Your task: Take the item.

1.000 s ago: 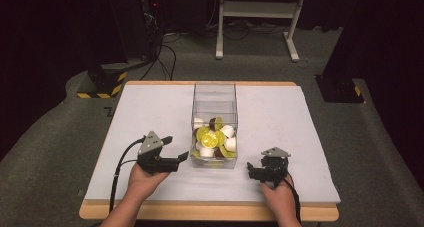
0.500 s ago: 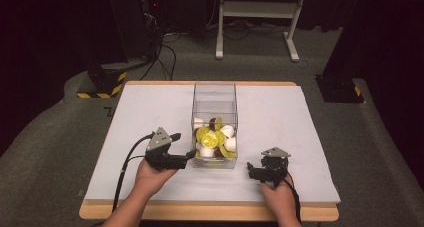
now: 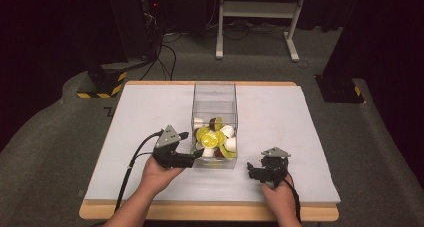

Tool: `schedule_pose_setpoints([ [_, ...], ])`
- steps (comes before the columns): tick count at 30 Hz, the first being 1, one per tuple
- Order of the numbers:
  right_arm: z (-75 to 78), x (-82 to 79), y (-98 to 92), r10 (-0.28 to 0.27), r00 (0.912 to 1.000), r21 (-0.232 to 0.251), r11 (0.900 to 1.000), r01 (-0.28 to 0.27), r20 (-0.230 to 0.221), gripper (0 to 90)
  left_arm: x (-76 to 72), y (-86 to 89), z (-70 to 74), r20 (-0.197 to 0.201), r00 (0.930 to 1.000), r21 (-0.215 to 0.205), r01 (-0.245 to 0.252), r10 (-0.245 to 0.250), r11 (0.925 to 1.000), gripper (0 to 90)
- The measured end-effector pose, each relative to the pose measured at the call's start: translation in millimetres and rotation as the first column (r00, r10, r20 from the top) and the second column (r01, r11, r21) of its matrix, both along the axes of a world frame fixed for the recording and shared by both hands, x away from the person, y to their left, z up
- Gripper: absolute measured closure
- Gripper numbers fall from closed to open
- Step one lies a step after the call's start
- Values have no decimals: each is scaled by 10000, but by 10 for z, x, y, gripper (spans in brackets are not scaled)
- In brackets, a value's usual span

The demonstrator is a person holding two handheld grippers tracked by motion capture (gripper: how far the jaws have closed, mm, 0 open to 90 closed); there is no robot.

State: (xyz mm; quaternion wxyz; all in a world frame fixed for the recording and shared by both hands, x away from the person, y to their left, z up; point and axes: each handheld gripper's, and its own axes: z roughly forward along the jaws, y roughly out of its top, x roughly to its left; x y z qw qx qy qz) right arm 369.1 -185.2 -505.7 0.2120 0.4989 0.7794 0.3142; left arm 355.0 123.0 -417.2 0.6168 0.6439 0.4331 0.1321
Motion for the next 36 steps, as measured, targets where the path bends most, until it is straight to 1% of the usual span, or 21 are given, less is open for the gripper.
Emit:
schedule_pose_setpoints([
  [3,0,0,0,0,10000,1,10000,0,-1,90,28,-43,-2,-65,9999,219,121,-120,9997,193],
  [7,0,0,0,1,10000,0,10000,-1,-1,90,76,-93,-11,-191,9997,270,136,-131,9995,193],
  [10,0,0,0,4,10000,2,10000,-4,2,90,104,-120,-22,-243,9996,395,142,-133,9991,191],
  [11,0,0,0,4,10000,2,10000,-4,2,90,119,-128,-26,-270,9995,520,187,-173,9985,191],
  [13,0,0,0,0,10000,4,10000,0,-3,90,150,-162,-27,-307,9995,517,132,-117,9986,190],
  [17,0,0,0,1,10000,3,10000,-1,-2,90,182,-177,-25,-394,9989,581,260,-237,9980,190],
  [19,0,0,-1,1,10000,4,10000,-1,-1,90,203,-201,-24,-412,9990,520,216,-194,9984,190],
  [20,0,0,-1,1,10000,4,10000,-1,-4,90,224,-215,-26,-417,9988,592,261,-237,9979,190],
  [25,0,0,0,1,10000,1,10000,-1,0,90,264,-250,-45,-564,9980,612,327,-292,9976,190],
  [27,0,0,-1,0,10000,2,10000,0,-1,90,291,-291,-54,-652,9975,635,310,-269,9975,190],
  [30,0,0,-1,2,10000,3,10000,-2,0,90,321,-320,-65,-687,9973,829,329,-272,9960,190],
  [33,0,0,-1,2,10000,3,10000,-2,-2,90,340,-347,-75,-722,9972,754,232,-177,9969,190],
  [35,0,0,-1,2,10000,5,10000,-2,-4,90,368,-371,-93,-742,9971,946,232,-162,9952,195],
  [36,0,0,-1,2,10000,5,10000,-2,-4,90,368,-371,-93,-742,9971,946,232,-162,9952,197],
])
